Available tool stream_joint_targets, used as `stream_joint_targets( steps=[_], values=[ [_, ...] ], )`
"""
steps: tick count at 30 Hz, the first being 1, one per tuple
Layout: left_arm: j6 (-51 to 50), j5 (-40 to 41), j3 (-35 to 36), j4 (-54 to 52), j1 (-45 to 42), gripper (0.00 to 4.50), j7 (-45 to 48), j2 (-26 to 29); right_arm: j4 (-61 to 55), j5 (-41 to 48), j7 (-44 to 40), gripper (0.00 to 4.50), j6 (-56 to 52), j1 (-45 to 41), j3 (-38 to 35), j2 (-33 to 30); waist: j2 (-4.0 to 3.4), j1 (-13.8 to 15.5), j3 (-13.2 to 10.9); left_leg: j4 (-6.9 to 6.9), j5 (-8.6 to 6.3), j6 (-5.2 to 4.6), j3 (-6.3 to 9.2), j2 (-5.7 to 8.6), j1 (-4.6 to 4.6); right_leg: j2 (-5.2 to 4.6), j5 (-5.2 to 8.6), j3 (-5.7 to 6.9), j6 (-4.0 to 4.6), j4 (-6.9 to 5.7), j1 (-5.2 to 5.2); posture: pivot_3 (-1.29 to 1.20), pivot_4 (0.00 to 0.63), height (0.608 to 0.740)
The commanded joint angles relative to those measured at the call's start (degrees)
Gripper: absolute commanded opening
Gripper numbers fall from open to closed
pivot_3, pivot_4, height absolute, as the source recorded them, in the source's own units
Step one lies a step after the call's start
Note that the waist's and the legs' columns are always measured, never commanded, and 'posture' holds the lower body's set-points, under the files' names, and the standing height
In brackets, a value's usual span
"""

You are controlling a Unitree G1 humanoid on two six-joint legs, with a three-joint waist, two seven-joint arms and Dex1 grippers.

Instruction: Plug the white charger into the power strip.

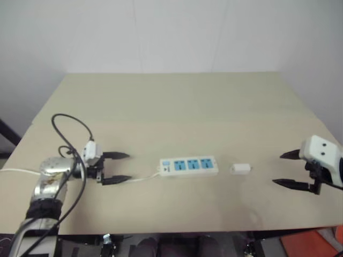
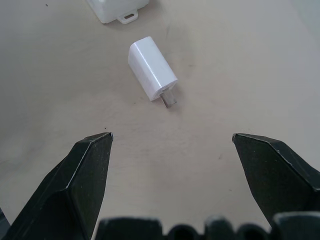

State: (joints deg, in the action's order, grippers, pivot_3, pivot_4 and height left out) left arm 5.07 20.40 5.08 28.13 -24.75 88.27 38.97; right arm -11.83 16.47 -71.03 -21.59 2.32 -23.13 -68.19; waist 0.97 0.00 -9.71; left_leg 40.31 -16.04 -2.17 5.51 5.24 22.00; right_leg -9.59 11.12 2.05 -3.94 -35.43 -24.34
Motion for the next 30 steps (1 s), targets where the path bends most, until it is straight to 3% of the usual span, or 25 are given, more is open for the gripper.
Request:
stream_joint_targets(
  steps=[1, 17, 30],
  values=[
    [0.6, 1.2, 0.8, -1.1, -0.2, 4.44, 0.0, 0.2, -1.7, 0.4, 0.1, 4.5, -0.8, 0.1, -2.3, -1.0, 0.0, 0.0, 0.0, 0.0, 0.0, 0.0, 0.0, 0.0, 0.0, 0.0, 0.0, 0.0, 0.0, 0.0, 0.0, 0.0, 0.15, 0.74],
    [2.4, 1.4, -0.3, 2.8, -4.4, 4.44, 2.5, -3.6, -4.4, 0.3, 1.9, 4.5, -2.2, 1.1, -2.5, -0.2, 0.0, 0.2, 0.0, 0.0, 0.0, 0.0, 0.0, 0.0, 0.0, 0.01, -0.01, 0.0, 0.01, 0.02, 0.02, 0.0, 0.15, 0.74],
    [13.5, -3.0, -4.7, 20.8, -17.0, 4.44, 3.7, -17.7, -6.7, 0.6, 4.9, 4.5, -3.6, 0.2, -1.4, 0.9, 0.05, 0.5, 0.0, 0.03, 0.0, -0.01, -0.05, 0.02, 0.05, 0.01, -0.06, 0.04, 0.06, 0.17, 0.1, 0.0, 0.15, 0.74]
  ],
)
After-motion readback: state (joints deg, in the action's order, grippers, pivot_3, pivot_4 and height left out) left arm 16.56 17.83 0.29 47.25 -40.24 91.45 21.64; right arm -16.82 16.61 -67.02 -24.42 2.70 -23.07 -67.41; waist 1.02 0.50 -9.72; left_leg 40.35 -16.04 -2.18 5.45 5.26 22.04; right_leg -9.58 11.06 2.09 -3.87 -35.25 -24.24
